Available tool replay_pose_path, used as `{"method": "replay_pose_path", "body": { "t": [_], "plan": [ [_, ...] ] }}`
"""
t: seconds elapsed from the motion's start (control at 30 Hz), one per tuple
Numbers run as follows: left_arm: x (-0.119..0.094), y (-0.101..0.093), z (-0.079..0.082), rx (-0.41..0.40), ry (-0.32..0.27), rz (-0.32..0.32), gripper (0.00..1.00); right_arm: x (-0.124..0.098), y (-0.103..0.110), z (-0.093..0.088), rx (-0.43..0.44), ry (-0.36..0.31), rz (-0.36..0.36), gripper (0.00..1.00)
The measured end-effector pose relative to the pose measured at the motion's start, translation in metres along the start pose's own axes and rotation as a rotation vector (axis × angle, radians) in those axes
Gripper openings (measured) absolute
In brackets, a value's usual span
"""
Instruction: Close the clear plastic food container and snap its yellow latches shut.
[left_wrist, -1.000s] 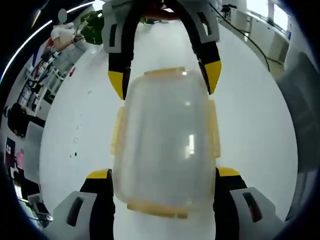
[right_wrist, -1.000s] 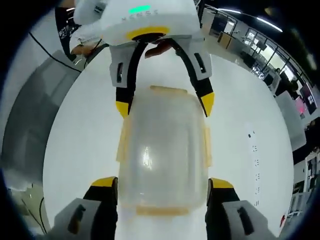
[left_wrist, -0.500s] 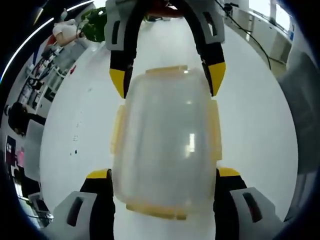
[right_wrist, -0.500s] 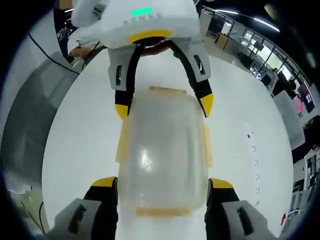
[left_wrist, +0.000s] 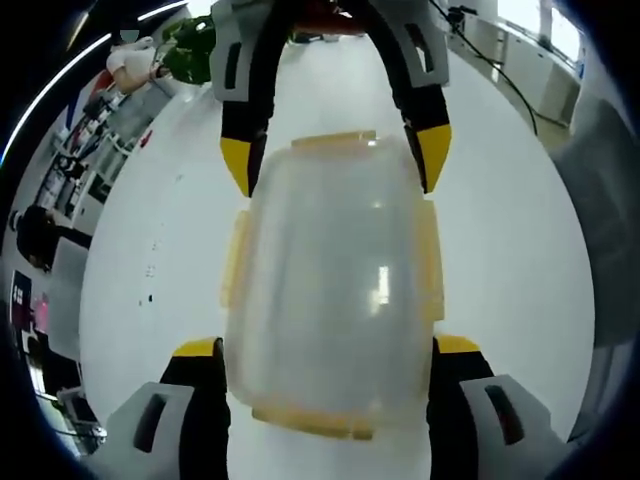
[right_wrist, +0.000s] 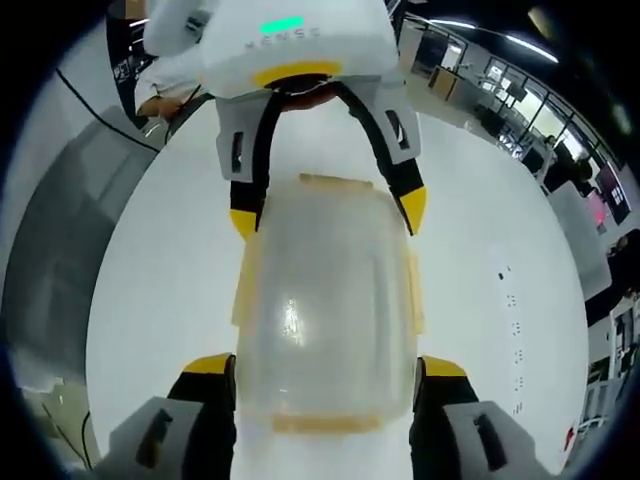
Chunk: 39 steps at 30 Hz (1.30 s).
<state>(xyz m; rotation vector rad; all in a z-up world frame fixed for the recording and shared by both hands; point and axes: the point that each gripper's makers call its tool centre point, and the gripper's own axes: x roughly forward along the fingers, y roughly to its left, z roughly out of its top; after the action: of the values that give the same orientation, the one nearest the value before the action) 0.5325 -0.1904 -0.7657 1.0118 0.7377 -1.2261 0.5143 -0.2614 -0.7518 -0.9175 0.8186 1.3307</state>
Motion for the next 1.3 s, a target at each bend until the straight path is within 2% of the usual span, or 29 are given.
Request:
{"method": "replay_pose_path", "body": {
  "t": [0.43, 1.0, 1.3],
  "plan": [
    [-0.008, -0.008, -0.014, 0.0, 0.004, 0.004, 0.79, 0.006, 0.009, 0.014, 0.0, -0.004, 0.001, 0.71],
    [-0.021, -0.016, -0.043, -0.027, 0.011, 0.008, 0.8, 0.019, 0.019, 0.043, -0.012, -0.014, 0.01, 0.71],
    [-0.025, -0.016, -0.054, -0.04, 0.017, 0.02, 0.81, 0.024, 0.017, 0.053, -0.022, -0.012, 0.015, 0.71]
  ]
}}
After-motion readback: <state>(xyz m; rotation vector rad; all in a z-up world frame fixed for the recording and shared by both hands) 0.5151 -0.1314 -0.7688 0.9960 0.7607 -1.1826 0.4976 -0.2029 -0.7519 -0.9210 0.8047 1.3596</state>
